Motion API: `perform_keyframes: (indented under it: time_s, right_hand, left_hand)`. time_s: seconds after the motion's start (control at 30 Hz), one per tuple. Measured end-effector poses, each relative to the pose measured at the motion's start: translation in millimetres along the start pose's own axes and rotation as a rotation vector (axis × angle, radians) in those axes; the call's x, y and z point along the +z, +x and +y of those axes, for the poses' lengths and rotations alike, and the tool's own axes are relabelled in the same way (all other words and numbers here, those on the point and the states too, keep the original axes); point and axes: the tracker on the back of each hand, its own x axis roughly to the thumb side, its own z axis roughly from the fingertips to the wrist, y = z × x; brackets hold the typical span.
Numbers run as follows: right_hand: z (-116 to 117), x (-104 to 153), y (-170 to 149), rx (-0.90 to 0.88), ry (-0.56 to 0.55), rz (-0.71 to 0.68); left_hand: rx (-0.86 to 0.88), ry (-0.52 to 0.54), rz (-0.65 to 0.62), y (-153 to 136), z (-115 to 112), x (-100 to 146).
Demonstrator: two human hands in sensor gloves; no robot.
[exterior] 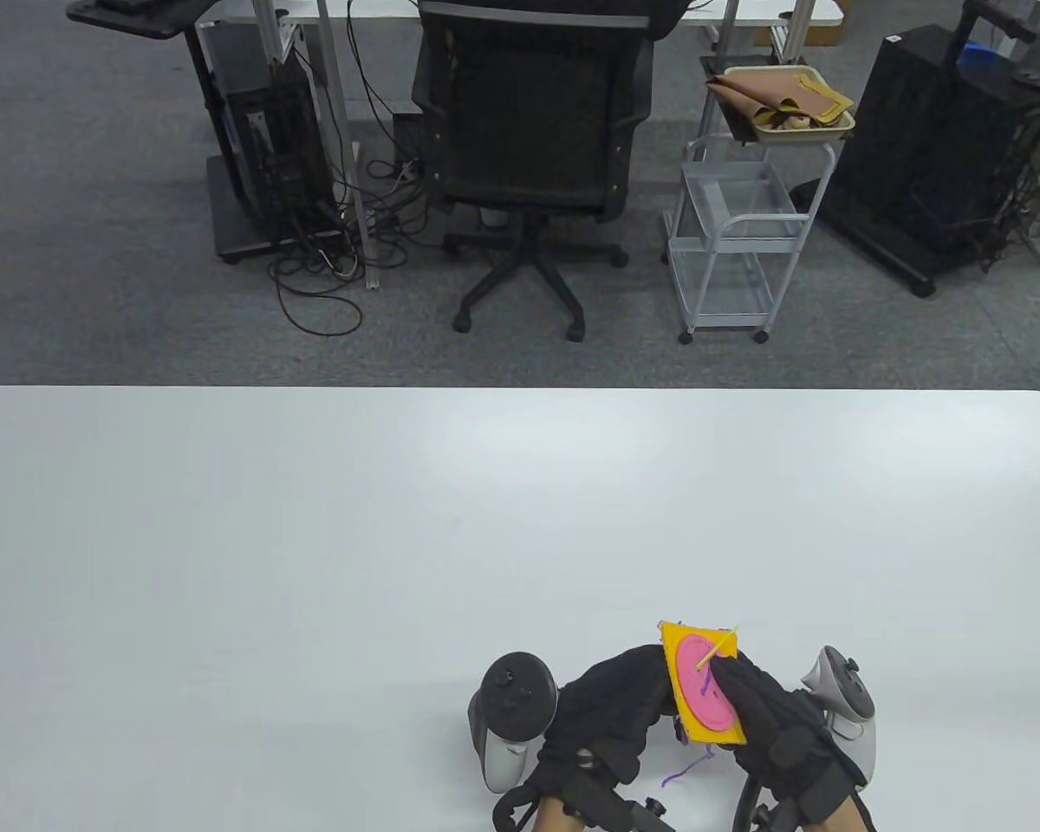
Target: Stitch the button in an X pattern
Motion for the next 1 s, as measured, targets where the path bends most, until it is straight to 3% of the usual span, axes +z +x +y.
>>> perform_keyframes:
  time_s: [0.2, 0.63, 1.0]
  right_hand:
    - [-4, 3, 4, 0.137, -0.118, -0.010]
    - [-1, 9, 14, 0.434, -0.303, -0.060]
    - [-1, 11, 13, 0.471, -0.374, -0.051]
  left_hand:
    - [0.146, -0.068, 0.073, -10, 2, 0]
    - [0.023, -0.038, 0.182, -18, 0, -3]
    - [-0.071, 0.100, 0.194, -24, 1, -2]
